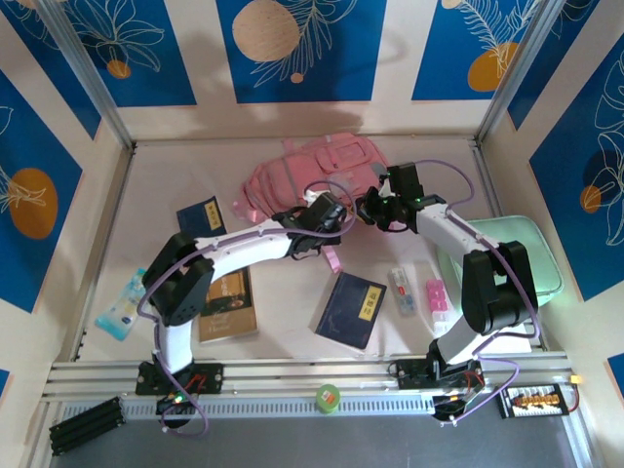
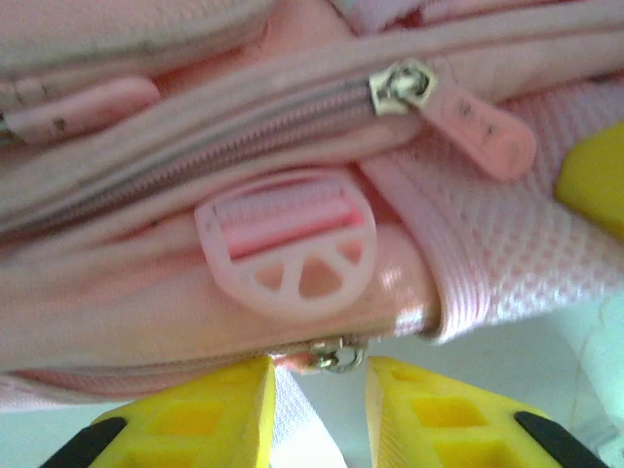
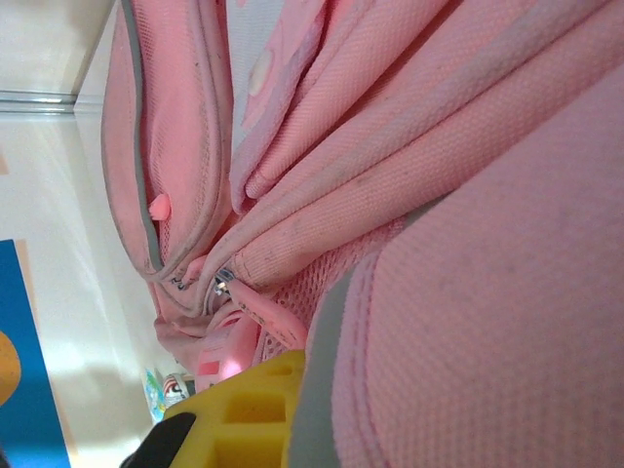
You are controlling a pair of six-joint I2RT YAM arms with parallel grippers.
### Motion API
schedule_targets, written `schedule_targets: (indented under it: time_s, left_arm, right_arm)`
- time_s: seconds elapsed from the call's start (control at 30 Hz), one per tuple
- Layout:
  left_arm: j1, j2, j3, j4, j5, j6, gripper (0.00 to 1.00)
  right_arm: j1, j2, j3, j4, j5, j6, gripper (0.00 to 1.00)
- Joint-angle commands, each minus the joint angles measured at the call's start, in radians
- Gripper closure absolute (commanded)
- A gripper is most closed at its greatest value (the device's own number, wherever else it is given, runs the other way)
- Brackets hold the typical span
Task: Pack the student bag
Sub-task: Unzip the student bag at the top-center of the table.
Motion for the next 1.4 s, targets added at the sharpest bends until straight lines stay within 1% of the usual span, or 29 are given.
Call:
schedule_targets:
  time_s: [0.0,0.17,0.27,0.43,0.63,0.7,0.8,1.03,1.2,1.37]
  left_arm:
    - [0.0,-0.048,-0.066,0.024,0.076,-0.053,0.66]
    - [0.004,-0.041,-0.09,0.081,0.067,-0.037,0.64]
    - [0.016,-0.022,-0.052,0.1,0.042,0.013,0.63]
    - [0.037,-0.021,-0.016,0.135,0.001,0.047,0.6]
    - [0.038,-0.012,0.002,0.135,-0.042,0.067,0.61]
    - [0.038,-0.013,0.006,0.14,-0.077,0.08,0.65]
    - [0.039,-0.022,0.006,0.147,-0.094,0.094,0.7]
    - [0.038,-0.057,-0.057,0.189,-0.077,0.085,0.81]
    - [0.04,-0.071,-0.078,0.179,-0.074,0.079,0.9]
    - [0.039,-0.097,-0.112,0.146,-0.051,0.076,0.96]
  right_arm:
    - [0.014,-0.041,0.076,0.008,-0.086,-0.023,1.0]
    - [0.014,-0.027,0.11,-0.022,-0.098,-0.042,1.0]
    - [0.015,-0.029,0.111,-0.022,-0.101,-0.037,1.0]
    - [0.015,-0.039,0.106,-0.025,-0.099,-0.037,1.0]
    - [0.015,-0.04,0.106,-0.026,-0.098,-0.037,1.0]
    - [0.016,-0.037,0.105,-0.025,-0.099,-0.037,1.0]
    - [0.016,-0.03,0.104,-0.026,-0.098,-0.036,1.0]
    - [0.013,-0.01,0.101,-0.028,-0.079,-0.028,1.0]
    - [0.008,0.013,0.108,-0.029,-0.073,-0.024,1.0]
    - [-0.005,0.023,0.109,-0.033,-0.059,-0.025,1.0]
